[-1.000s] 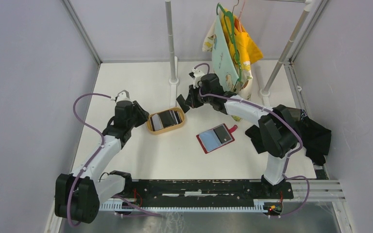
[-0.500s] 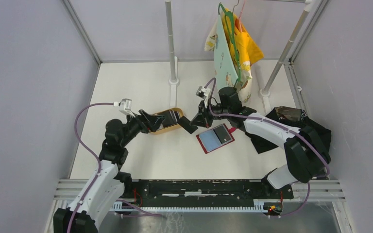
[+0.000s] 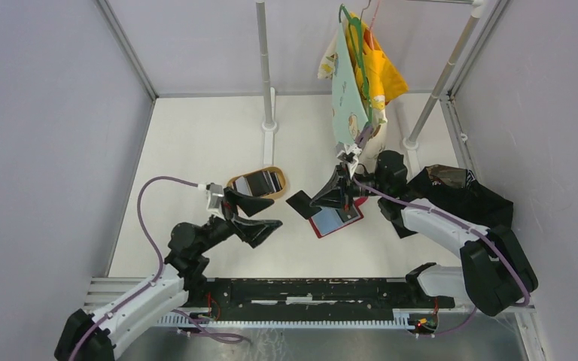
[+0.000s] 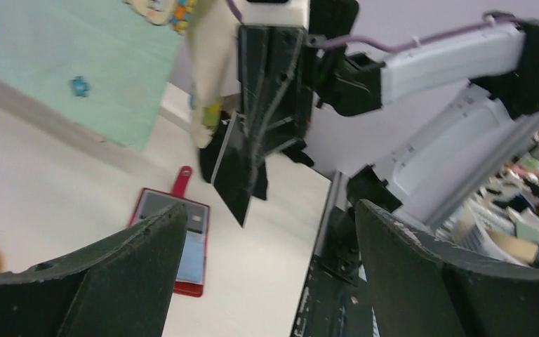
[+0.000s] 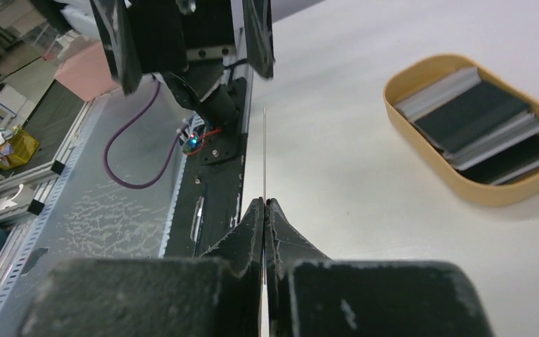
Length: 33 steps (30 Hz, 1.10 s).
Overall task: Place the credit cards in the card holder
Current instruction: Insert the credit card into the card holder.
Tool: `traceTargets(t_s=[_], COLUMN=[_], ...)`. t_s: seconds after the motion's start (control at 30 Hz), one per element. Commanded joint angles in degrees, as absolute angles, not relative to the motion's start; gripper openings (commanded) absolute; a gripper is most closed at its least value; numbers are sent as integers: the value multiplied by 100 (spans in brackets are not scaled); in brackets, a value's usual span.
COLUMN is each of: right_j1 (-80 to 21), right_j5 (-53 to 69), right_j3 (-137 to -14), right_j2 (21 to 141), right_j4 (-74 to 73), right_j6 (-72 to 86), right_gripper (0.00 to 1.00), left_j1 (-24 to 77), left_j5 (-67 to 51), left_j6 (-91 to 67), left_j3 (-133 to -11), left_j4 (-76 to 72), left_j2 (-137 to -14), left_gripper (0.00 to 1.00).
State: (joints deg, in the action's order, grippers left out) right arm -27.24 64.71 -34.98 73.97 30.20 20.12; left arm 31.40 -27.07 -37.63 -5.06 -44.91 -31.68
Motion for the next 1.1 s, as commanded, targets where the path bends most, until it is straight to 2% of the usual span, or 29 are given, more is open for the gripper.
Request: traceTargets(t_s=[0.0,0.27,0.63,0.7,0.73,0.8,0.83,0.87,0.93,0.97,1.0,1.07], right_j1=[-2637,-2584,-2588,-2586,-2588,-2591,-2589,-2591,-2587,-2592,-2586,-2599], right_j5=[6944,7008,6970,6970,6969,6971,6984,6992,7063,7113,7094,6699], right_j3=[-3355,-3281,-3199,-3190,-3186,-3182,-3186,-3195,-3372,-3606,-3882,-4671], right_j2=[7048,6882,7061,7077,7080,7070,7051,7029,6926,6871,6812,6737], right_j4=[4762,5200,5299,5325,5335,5345,5345,5289,4550,3819,2632,151], right_j6=[2968,3298,3365,3384,3397,3384,3338,3229,2465,1793,714,-1770], right_gripper=[0,0,0,0,0,0,0,0,10,18,25,46], left_j1=[4235,4681,4834,4830,4833,4827,4831,4834,4827,4822,4823,4829], left_j5=[-1814,-1364,-1561,-1603,-1653,-1748,-1769,-1768,-1745,-1729,-1709,-1692], left_j6=[-2313,-2035,-2303,-2312,-2306,-2259,-2238,-2203,-2147,-2089,-2012,-1810], left_j3=[-610,-903,-1366,-1497,-1577,-1774,-1890,-1987,-2082,-2097,-2119,-2197], left_j4=[-5346,-6187,-7082,-6984,-6908,-6554,-6282,-5972,-5478,-5228,-4955,-4246], left_j2=[-3621,-5029,-5970,-6066,-6117,-6208,-6232,-6235,-6164,-6086,-5979,-5727], left_gripper=[93,87,72,62,52,16,5,2,2,2,2,2])
